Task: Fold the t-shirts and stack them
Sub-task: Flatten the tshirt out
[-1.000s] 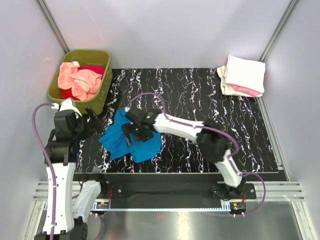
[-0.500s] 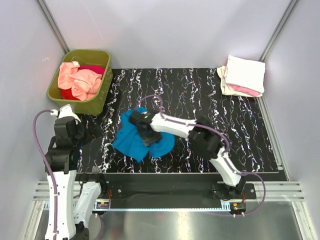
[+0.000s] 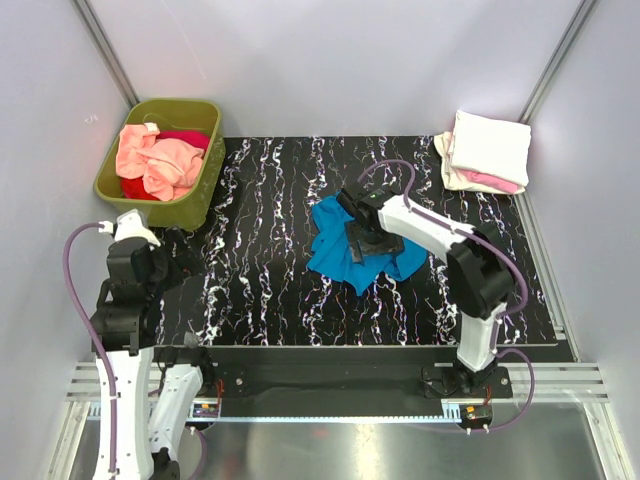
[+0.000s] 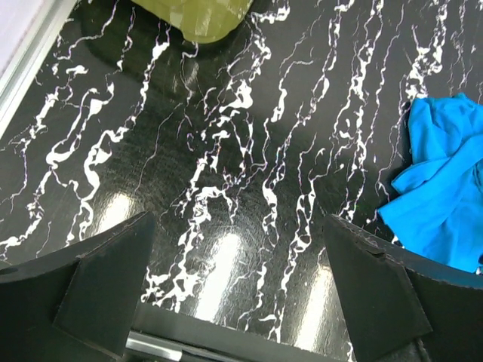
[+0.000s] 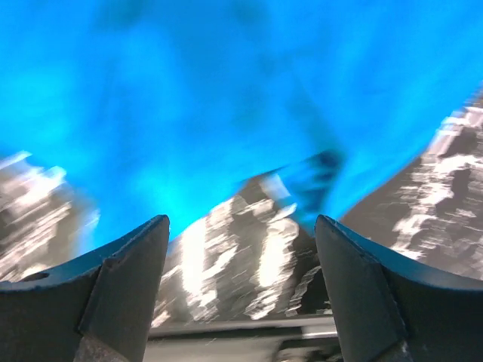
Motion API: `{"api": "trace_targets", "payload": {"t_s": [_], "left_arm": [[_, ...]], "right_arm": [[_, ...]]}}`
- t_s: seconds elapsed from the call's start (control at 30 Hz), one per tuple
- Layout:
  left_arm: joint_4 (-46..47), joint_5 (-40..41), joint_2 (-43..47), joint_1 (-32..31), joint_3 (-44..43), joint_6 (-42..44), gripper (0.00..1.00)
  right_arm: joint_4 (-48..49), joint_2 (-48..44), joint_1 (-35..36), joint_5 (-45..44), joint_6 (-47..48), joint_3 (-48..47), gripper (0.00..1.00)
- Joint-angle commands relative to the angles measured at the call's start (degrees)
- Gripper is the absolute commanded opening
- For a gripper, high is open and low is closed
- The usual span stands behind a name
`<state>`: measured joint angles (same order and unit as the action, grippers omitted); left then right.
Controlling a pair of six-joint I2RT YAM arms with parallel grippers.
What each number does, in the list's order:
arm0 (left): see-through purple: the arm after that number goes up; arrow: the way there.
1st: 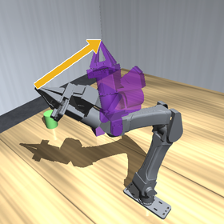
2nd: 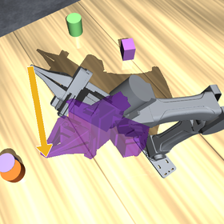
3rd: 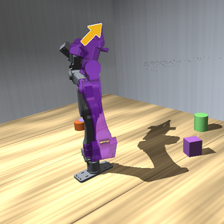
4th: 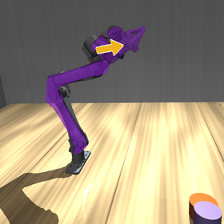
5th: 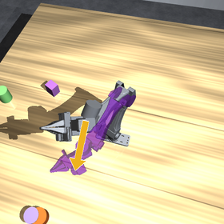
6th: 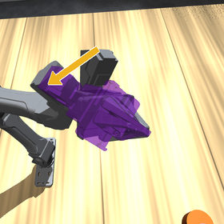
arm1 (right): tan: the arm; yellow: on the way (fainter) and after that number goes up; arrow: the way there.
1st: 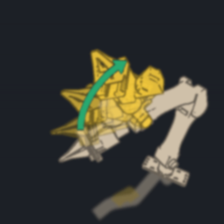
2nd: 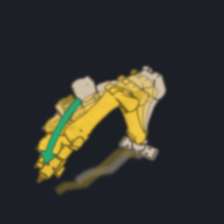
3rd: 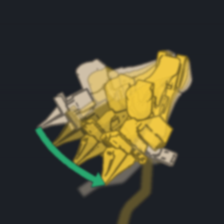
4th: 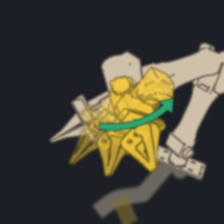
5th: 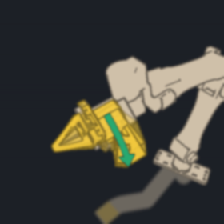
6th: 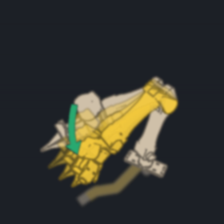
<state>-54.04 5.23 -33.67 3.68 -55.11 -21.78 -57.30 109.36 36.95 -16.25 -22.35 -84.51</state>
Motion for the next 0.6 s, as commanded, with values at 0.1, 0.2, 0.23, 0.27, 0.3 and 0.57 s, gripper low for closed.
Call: {"api": "trace_targets", "payload": {"t_s": [0.1,0.2,0.23,0.27,0.3,0.57], "left_arm": [[5.26,2.85,2.55,0.27,1.50,-0.28,0.99],[5.53,3.72,2.82,0.27,1.94,-0.72,0.99],[5.44,3.82,2.82,0.27,1.94,-0.81,0.99],[5.61,3.82,2.82,0.27,2.11,-0.81,0.99],[5.61,4.08,2.91,0.27,2.11,-0.89,0.99],[5.79,4.52,3.08,0.27,2.38,-1.16,0.99]], "right_arm": [[7.28,-9.16,3.57,19.99,-4.98,-1.98,0.83],[8.26,-6.63,4.88,21.96,-6.48,-3.64,0.82],[7.73,-4.35,5.32,21.88,-6.57,-4.51,0.82],[7.38,-3.03,5.67,21.44,-6.48,-6.79,0.81],[6.77,-1.53,6.63,20.91,-6.39,-8.11,0.81],[0.26,14.64,10.16,14.24,-5.86,-23.48,0.80]]}}
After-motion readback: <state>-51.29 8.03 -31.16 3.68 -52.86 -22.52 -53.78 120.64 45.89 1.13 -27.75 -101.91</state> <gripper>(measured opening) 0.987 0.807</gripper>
